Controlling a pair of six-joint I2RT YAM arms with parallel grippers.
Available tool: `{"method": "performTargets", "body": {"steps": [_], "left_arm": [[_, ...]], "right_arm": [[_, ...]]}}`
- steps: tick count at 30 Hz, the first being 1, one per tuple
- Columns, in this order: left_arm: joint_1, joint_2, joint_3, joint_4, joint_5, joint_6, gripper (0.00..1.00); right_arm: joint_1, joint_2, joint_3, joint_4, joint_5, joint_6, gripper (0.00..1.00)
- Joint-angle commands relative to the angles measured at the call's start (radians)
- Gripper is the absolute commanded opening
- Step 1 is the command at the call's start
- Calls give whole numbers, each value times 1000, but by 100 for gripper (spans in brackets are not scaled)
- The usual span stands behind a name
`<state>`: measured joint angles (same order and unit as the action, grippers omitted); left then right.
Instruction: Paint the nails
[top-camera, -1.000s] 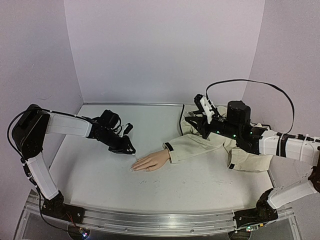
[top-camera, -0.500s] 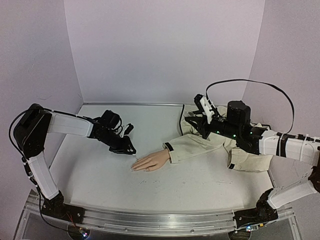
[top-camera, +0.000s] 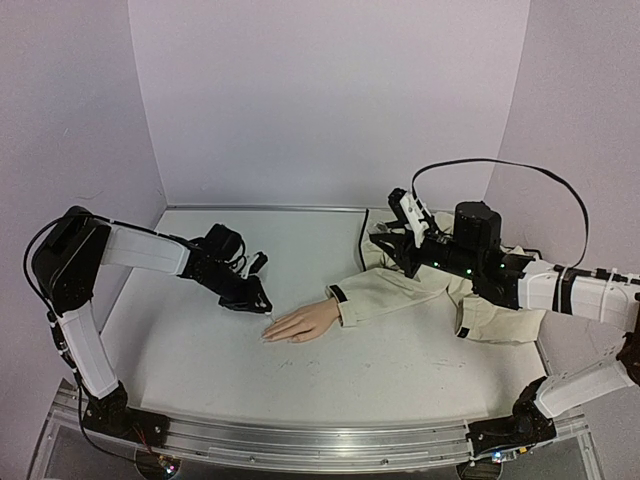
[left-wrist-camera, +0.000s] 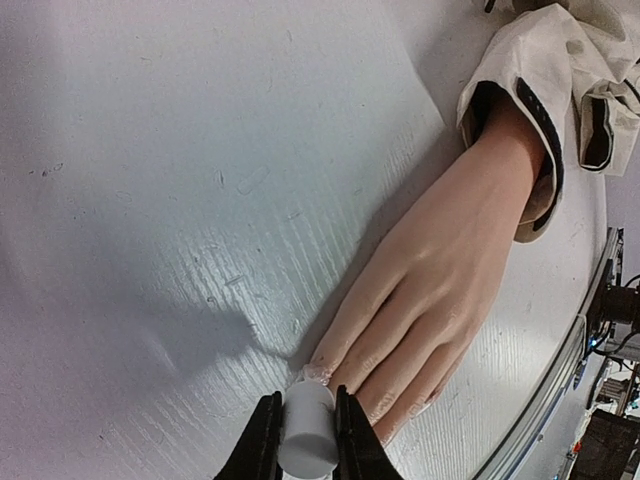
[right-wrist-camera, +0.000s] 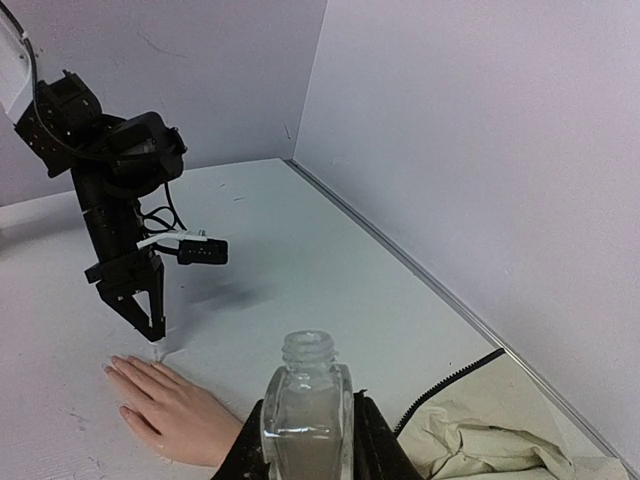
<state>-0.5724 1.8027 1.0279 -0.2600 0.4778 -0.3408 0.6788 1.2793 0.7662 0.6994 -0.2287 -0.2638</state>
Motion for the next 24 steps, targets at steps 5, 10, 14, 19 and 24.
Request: {"method": "performTargets", "body": {"steps": [5, 10, 14, 19, 24], "left_arm": [[3, -13, 16, 34, 14, 3, 0], [3, -25, 0, 32, 11, 3, 0], [3, -30, -11, 32, 7, 6, 0], [3, -41, -22, 30, -2, 8, 0], [3, -48, -31, 30, -5, 6, 0]], "right_arm": [[-4, 0, 47, 73, -17, 12, 0], [-4, -2, 47, 73, -17, 12, 0], [-3, 0, 47, 74, -18, 12, 0], [-4, -1, 48, 73, -21, 14, 0], [-4, -1, 49, 72, -22, 15, 0]]}}
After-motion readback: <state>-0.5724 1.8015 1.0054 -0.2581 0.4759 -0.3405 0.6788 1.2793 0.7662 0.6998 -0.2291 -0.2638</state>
